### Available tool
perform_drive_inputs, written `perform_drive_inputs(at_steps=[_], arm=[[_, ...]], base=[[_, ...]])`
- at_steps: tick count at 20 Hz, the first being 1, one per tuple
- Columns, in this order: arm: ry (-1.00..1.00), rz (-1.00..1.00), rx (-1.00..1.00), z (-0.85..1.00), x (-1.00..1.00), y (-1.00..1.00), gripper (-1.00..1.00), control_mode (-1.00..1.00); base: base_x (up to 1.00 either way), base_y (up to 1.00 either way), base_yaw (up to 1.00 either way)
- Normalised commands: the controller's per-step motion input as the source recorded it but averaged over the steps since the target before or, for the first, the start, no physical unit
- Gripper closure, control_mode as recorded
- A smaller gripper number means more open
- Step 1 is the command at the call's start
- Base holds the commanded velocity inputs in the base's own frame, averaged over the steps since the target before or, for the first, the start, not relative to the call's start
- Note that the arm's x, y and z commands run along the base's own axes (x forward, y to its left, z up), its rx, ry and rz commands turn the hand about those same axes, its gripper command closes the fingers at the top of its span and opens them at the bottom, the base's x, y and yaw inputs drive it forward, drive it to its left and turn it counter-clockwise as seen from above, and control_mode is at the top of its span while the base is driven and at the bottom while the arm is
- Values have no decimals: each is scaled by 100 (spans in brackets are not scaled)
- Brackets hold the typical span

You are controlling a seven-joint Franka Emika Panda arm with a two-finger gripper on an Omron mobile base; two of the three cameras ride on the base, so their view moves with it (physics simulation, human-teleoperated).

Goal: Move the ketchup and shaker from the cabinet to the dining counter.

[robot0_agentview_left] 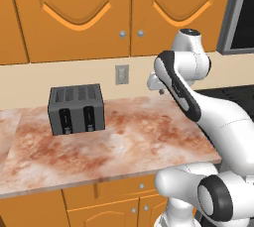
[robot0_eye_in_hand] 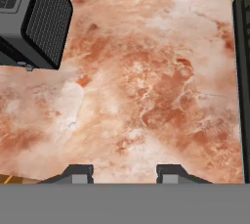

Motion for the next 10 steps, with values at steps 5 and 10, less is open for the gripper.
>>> perform_drive_inputs(at_steps=[5, 10], arm=[[-2, 0, 0, -1, -2, 1, -100, -100], [-30, 0, -2, 3, -11, 13, -100, -100]], base=[[0, 0, 0], [0, 0, 0]])
